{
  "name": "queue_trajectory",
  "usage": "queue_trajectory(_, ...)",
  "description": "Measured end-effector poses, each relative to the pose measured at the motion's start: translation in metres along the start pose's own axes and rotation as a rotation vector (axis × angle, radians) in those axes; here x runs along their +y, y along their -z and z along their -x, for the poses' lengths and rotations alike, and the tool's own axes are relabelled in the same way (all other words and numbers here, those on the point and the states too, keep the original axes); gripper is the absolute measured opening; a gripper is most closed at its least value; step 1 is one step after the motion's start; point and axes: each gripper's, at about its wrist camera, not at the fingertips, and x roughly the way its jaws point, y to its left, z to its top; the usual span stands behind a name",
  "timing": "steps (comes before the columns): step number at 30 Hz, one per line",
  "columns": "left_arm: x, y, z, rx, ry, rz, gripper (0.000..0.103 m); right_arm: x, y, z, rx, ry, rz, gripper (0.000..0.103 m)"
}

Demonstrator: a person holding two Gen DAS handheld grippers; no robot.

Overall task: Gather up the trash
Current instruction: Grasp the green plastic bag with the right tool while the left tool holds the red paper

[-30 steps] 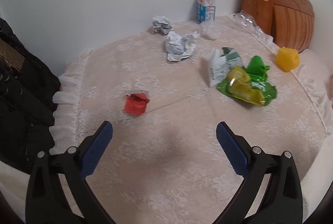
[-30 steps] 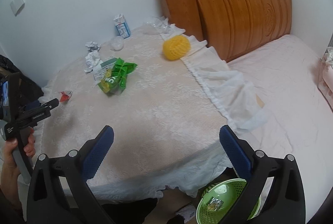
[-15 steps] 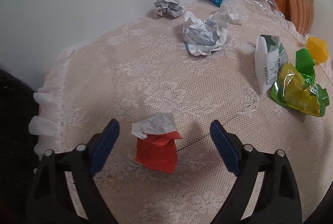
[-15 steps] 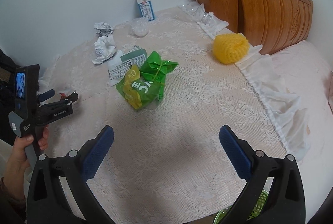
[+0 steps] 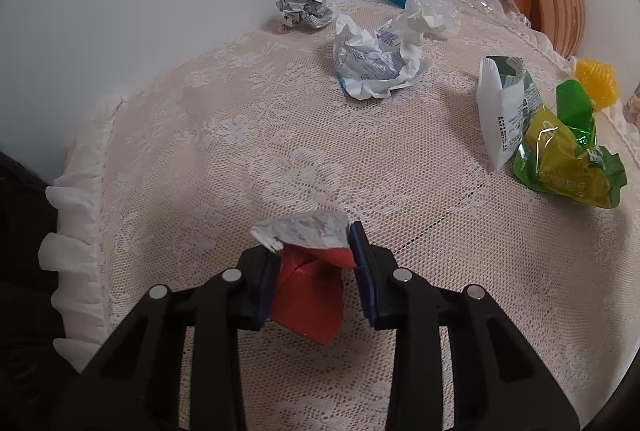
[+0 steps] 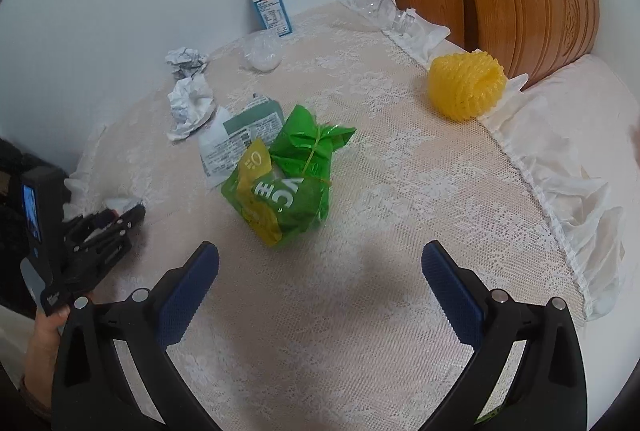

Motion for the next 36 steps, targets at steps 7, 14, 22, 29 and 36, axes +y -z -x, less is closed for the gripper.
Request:
queue_trajectory(7, -0.006, -0.005, 0.021, -0.039, 0.037, 0.014, 0.033, -0.016, -0.045, -0.049, 0.036, 0.000, -0.087, 0.101)
queue_trajectory(14, -0.019, -0.005, 0.032, -0.055, 0.075, 0.019, 0.033, -0.013, -0.055, -0.083, 0.115, -0.033, -0.122, 0.075)
queue_trajectory(22, -0.030, -0.004, 0.043, -0.067, 0.089, 0.005, 0.033, -0.014, -0.057, -0.070, 0.064, -0.105, -0.131, 0.048)
queue_trajectory(29, -0.038, -0.001, 0.070, -0.094, 0.092, -0.006, 0.033, -0.033, -0.049, -0.018, -0.046, -0.097, -0.109, 0.048)
queue_trajectory(36, -0.064, 0.020, 0.111, -0.110, 0.147, -0.040, 0.033, -0.060, 0.003, 0.058, -0.097, -0.008, -0.055, 0.048)
